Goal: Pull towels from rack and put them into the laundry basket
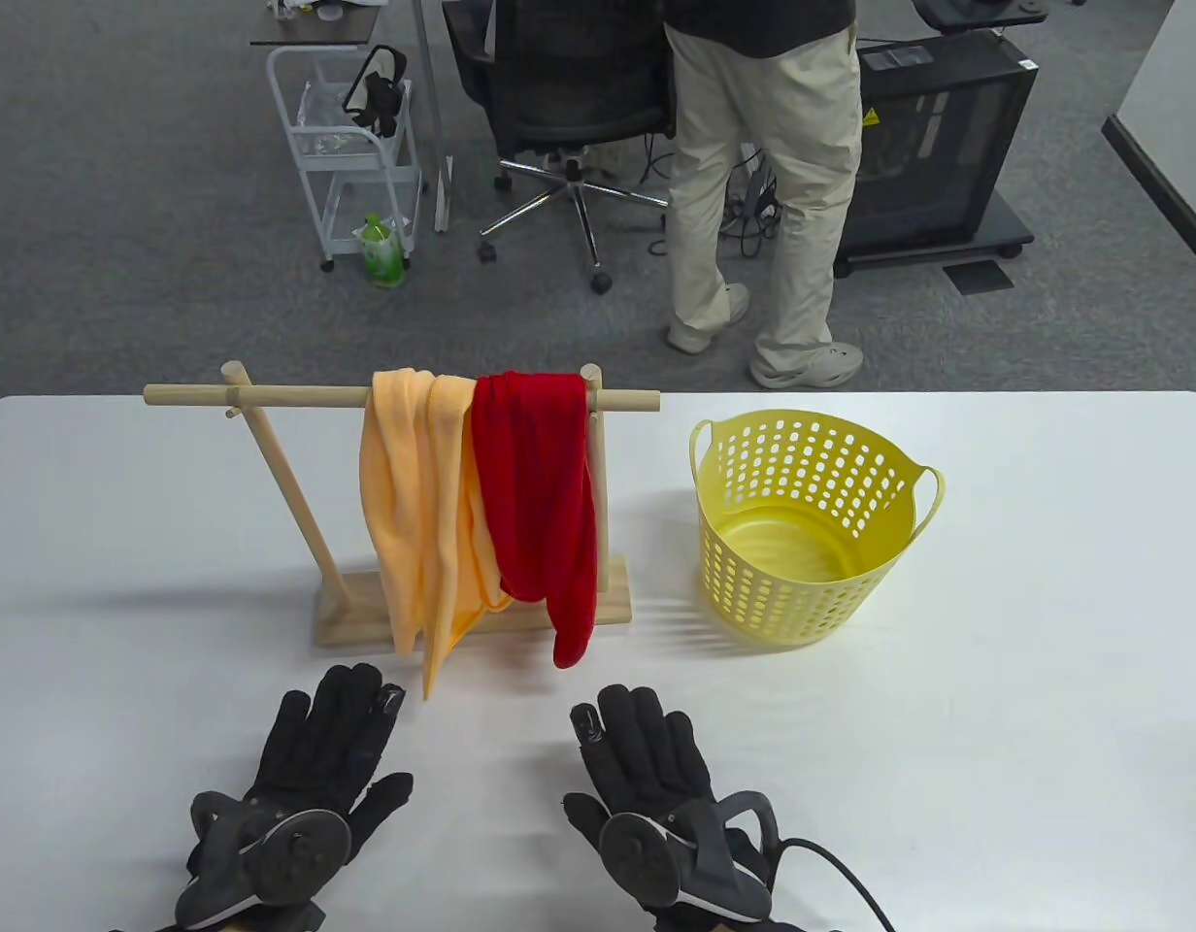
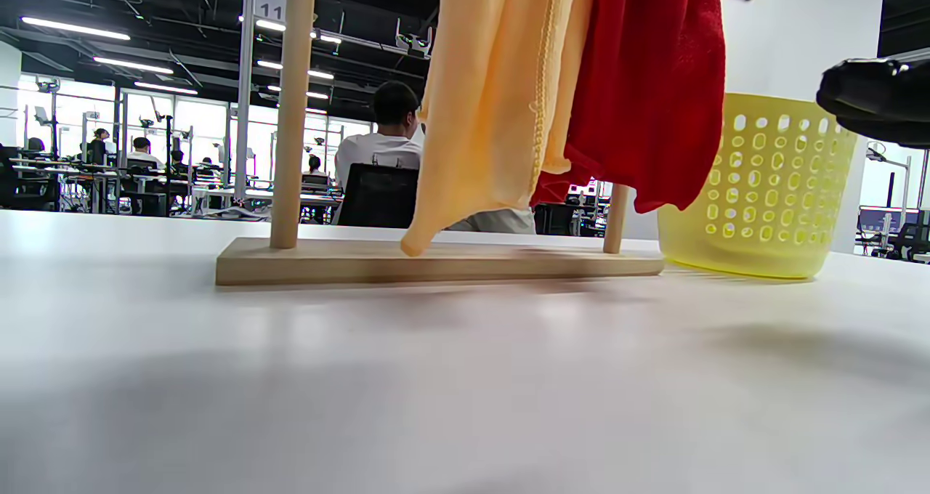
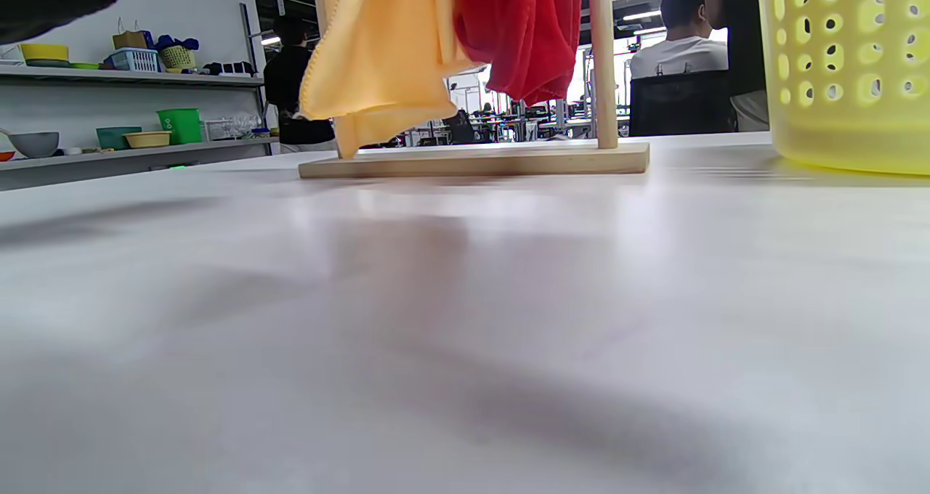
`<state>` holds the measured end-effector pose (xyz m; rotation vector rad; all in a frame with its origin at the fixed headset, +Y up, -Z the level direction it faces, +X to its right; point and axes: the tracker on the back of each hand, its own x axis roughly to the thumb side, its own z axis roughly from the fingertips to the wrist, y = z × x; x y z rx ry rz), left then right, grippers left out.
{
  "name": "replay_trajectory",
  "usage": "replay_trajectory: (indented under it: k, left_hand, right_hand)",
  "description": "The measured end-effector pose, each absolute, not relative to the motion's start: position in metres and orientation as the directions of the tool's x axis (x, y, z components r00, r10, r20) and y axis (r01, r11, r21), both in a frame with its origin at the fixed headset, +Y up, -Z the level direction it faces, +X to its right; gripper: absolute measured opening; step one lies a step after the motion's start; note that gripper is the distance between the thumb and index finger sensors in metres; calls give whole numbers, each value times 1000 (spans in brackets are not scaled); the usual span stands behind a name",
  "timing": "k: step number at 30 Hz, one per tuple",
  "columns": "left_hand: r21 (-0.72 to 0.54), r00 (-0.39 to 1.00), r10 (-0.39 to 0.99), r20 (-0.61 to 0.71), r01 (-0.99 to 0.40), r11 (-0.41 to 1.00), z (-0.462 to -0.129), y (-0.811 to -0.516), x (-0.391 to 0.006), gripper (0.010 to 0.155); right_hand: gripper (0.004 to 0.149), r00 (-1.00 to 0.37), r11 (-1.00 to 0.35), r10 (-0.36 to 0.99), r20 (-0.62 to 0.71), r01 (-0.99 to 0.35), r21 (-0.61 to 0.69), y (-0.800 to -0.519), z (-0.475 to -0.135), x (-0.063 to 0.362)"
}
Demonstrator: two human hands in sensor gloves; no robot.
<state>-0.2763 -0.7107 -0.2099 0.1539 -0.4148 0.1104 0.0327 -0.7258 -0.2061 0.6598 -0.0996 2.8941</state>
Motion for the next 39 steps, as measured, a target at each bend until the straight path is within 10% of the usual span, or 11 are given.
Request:
replay_trajectory:
  k: [10, 18, 28, 39]
  left_hand:
    - [379, 943, -21, 331, -112, 919, -227, -668, -304, 72]
    - [474, 931, 252, 266, -354, 806, -263, -594, -330, 75]
    - [467, 883, 426, 195, -466, 751, -312, -518, -322, 77]
    - [440, 931, 359, 67, -351, 826, -351, -508, -306, 76]
  right_hand:
    - [72, -888, -981, 159, 431, -193, -35, -722, -204, 34]
    - [72, -889, -980, 160, 428, -197, -42, -720, -203, 35]
    - [72, -883, -980, 171, 437, -198, -15, -720, -203, 34]
    - [72, -874, -980, 188, 447, -200, 21, -722, -203, 33]
